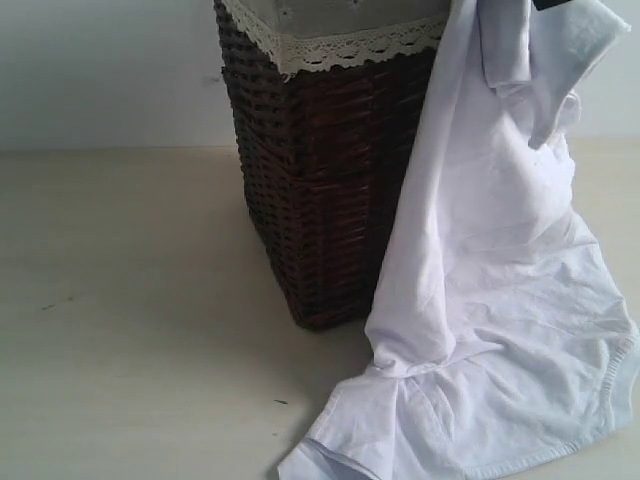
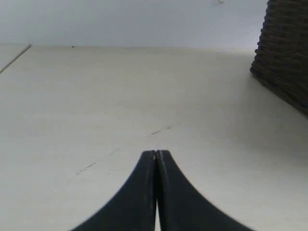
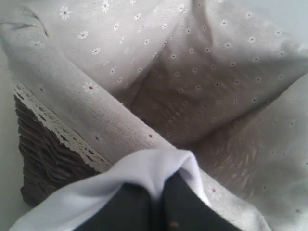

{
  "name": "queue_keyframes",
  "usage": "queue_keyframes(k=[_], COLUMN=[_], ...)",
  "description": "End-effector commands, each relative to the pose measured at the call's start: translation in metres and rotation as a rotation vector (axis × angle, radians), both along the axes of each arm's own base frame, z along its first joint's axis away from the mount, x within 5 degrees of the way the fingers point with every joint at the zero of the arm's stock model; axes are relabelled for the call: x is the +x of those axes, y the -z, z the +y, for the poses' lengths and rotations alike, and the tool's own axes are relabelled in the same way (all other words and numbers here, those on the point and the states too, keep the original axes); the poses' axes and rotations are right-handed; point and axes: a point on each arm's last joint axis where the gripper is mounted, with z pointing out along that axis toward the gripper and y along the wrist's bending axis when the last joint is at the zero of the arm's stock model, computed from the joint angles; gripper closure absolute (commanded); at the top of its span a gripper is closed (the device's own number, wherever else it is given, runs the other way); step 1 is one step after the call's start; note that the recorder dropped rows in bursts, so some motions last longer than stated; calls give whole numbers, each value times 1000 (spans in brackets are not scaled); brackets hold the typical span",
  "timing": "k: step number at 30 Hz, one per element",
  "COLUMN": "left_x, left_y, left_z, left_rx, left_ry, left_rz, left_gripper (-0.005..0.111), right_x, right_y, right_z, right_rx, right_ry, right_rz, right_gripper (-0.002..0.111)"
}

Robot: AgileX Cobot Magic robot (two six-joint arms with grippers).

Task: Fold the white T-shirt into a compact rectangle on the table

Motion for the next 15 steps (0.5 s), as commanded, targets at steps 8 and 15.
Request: queue_keyframes(k=[8,15], left_x=[0,0], left_y=[-2,-2], left_z=[0,0], left_rx=[3,3], left_ry=[2,2], left_rz=[-17,-17], left_gripper=[107,107], right_x=[46,35], right_y=[24,19], right_z=[0,2], right_rx=[23,37], right_ry=[127,86], right_rz=[-45,-8], right_gripper=[108,108])
